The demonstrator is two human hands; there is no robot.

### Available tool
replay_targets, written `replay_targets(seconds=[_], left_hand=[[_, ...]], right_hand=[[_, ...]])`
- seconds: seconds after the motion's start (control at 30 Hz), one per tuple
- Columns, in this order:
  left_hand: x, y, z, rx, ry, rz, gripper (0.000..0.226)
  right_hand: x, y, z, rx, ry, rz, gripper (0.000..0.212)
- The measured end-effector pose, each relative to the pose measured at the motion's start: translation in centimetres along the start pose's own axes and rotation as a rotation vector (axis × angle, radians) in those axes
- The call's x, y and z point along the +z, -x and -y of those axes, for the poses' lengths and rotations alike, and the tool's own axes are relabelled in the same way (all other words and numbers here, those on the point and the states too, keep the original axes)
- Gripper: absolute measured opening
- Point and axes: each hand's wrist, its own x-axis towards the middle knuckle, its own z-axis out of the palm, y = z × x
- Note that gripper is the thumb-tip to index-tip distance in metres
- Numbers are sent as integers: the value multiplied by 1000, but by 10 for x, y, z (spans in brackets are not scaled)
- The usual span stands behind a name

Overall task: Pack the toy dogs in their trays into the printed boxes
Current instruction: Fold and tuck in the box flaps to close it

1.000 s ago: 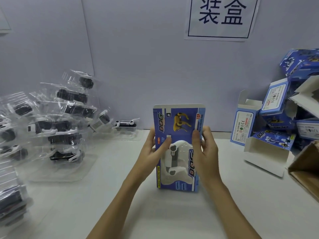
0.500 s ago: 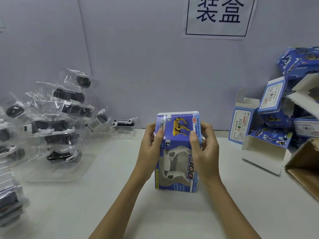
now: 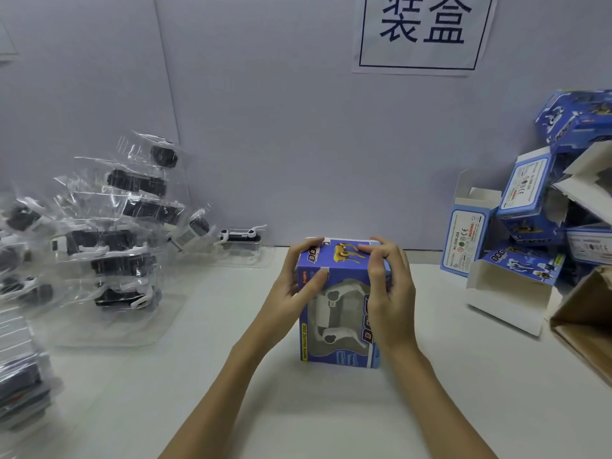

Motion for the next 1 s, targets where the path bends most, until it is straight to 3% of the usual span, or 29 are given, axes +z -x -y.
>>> replay_targets(seconds=[0.17, 0.3, 0.37, 0.43, 0.53, 0.63, 0.73, 0.83, 0.9, 1.0], left_hand=[[4, -3, 0, 2, -15, -64, 57], [15, -1, 9, 114, -196, -384, 104], [13, 1, 12, 173, -414, -389, 117], [7, 4, 14, 292, -680, -311, 111], [1, 5, 14, 549, -961, -199, 85], [4, 6, 13, 622, -867, -159, 59], [9, 1, 10, 552, -682, -335, 45], [2, -4, 10, 297, -598, -461, 73], [-3, -2, 5, 119, -426, -341, 83], [-1, 1, -2, 48, -102, -97, 68]], right_hand=[[-4, 0, -2, 31, 19, 23, 39], [-1, 11, -2, -107, 228, 14, 39], [6, 17, 3, -45, 175, 117, 46], [15, 23, 7, 66, 51, 206, 67], [19, 22, 12, 195, -178, 202, 95], [13, 12, 11, 242, -206, 107, 89], [7, 6, 6, 283, -168, 67, 69], [0, 2, 0, 343, -289, 134, 70], [-6, 0, 0, 363, -388, 186, 72], [-10, 0, 2, 276, -434, 226, 67]])
